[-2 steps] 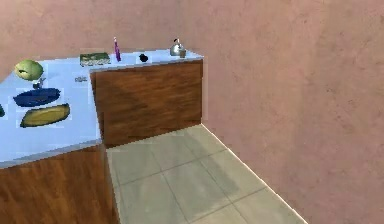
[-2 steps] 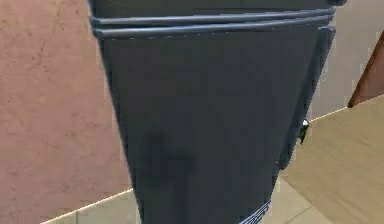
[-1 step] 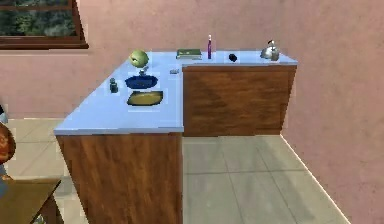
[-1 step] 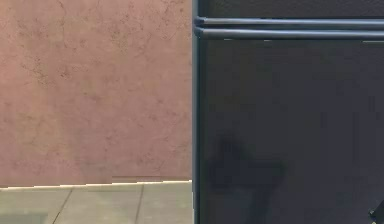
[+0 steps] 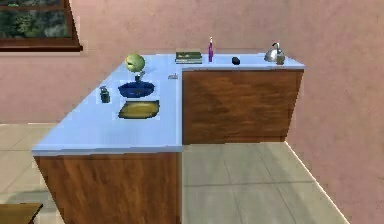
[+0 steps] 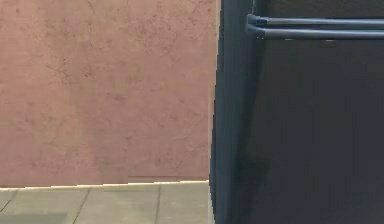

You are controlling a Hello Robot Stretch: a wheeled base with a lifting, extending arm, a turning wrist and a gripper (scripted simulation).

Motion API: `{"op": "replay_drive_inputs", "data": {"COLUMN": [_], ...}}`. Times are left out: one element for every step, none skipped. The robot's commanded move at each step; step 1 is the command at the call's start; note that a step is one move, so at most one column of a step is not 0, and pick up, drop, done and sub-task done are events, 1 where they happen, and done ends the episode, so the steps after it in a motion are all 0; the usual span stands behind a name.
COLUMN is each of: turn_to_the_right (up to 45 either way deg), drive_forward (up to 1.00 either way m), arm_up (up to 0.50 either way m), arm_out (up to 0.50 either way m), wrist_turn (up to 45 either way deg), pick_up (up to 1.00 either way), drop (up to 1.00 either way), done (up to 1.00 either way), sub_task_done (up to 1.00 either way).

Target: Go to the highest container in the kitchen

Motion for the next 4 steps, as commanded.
{"op": "replay_drive_inputs", "data": {"turn_to_the_right": [30.0, 0.0, 36.0, 0.0], "drive_forward": [0.0, 0.55, 0.0, 0.15], "arm_up": [0.0, 0.0, 0.0, 0.0], "arm_out": [0.0, 0.0, 0.0, 0.0], "wrist_turn": [0.0, 0.0, 0.0, 0.0], "pick_up": [0.0, 0.0, 0.0, 0.0], "drop": [0.0, 0.0, 0.0, 0.0], "done": [0.0, 0.0, 0.0, 0.0], "sub_task_done": [0.0, 0.0, 0.0, 0.0]}}
